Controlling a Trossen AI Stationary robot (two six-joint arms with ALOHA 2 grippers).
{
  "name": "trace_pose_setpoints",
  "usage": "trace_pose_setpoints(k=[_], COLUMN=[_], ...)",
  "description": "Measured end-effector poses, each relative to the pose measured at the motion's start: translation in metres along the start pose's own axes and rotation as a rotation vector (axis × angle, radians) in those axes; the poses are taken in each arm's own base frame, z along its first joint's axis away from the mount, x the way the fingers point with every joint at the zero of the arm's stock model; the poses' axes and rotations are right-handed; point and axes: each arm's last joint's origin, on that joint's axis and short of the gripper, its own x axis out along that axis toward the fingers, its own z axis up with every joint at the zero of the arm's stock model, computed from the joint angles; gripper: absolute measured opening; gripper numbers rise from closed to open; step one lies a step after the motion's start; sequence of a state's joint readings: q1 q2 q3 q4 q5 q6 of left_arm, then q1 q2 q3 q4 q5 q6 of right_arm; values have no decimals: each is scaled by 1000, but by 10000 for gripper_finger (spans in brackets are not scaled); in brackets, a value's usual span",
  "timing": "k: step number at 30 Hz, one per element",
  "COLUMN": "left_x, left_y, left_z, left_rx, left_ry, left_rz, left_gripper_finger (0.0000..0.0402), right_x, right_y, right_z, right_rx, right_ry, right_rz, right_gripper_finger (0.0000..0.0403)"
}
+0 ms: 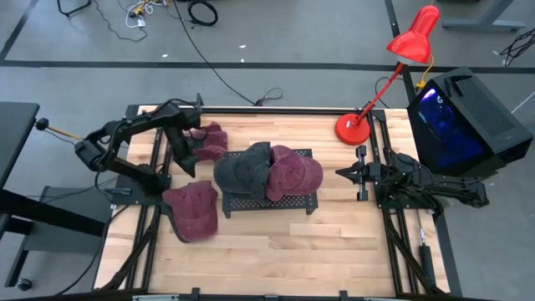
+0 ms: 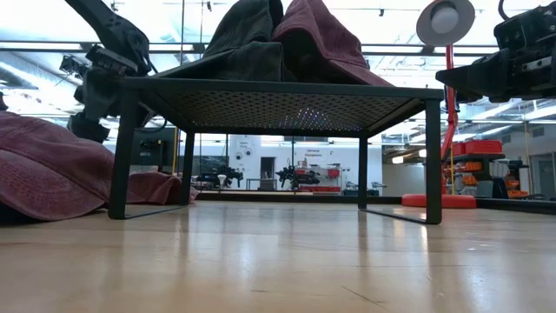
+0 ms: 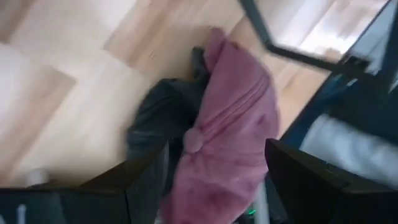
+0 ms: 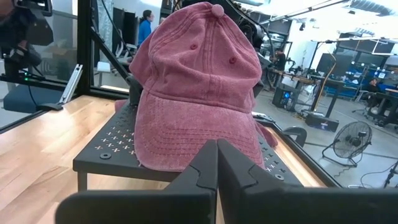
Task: Pick & Place hat
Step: Stack the top red cap on top of the red cap on the shelf
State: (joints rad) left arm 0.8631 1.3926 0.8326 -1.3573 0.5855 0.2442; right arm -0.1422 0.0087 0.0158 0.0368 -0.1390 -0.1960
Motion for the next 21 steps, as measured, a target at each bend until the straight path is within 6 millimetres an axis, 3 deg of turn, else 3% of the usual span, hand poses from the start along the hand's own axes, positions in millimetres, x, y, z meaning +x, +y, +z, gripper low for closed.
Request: trace_pose_setpoints(k=[9,21], left_x=[-15,0], left_y=[-5,13], left_z=[0,14], left_rx=[140,118], left_ry=[45,101], left_rz=[129,49], left_gripper_finger=[271,270], right_x=[0,0], right_y=[0,0], right_z=[0,0], right_rx=[0,0], right_ry=[0,0], right_rz=[1,0], right_gripper_finger=[4,4])
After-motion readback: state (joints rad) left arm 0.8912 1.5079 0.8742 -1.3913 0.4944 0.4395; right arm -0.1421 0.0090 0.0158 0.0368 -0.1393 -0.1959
